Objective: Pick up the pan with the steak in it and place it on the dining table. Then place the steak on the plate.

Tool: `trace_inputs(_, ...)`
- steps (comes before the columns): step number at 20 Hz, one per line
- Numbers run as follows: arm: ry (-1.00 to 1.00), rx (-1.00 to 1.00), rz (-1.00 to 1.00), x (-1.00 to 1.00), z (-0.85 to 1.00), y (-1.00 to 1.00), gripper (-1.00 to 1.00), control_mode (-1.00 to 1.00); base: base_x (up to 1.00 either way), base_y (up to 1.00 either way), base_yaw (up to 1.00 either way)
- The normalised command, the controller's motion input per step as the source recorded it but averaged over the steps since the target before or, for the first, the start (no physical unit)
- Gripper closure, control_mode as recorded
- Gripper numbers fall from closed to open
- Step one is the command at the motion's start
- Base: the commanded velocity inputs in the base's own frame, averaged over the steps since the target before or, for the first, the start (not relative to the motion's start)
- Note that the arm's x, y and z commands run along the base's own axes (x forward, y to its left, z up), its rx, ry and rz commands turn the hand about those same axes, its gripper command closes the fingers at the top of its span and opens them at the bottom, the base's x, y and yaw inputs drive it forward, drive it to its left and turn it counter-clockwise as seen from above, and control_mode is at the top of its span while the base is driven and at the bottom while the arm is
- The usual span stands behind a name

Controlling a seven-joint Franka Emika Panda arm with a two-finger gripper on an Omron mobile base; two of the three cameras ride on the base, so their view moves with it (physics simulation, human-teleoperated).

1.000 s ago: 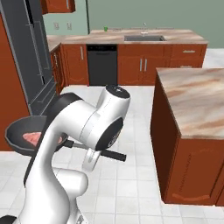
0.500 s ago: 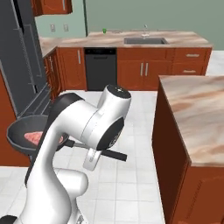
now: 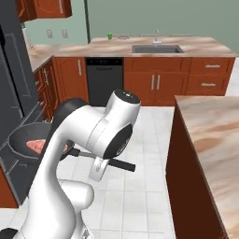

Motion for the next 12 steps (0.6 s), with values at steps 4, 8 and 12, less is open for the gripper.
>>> trace_inputs(4, 0.0, 0.0, 0.0, 0.0, 0.0, 0.0, 1.0, 1.0, 1.0, 0.0, 0.0)
trace_inputs(8, 0.0, 0.0, 0.0, 0.0, 0.0, 0.0, 1.0, 1.0, 1.0, 0.0, 0.0)
trace_inputs(12, 0.0, 0.0, 0.0, 0.0, 0.0, 0.0, 1.0, 1.0, 1.0, 0.0, 0.0)
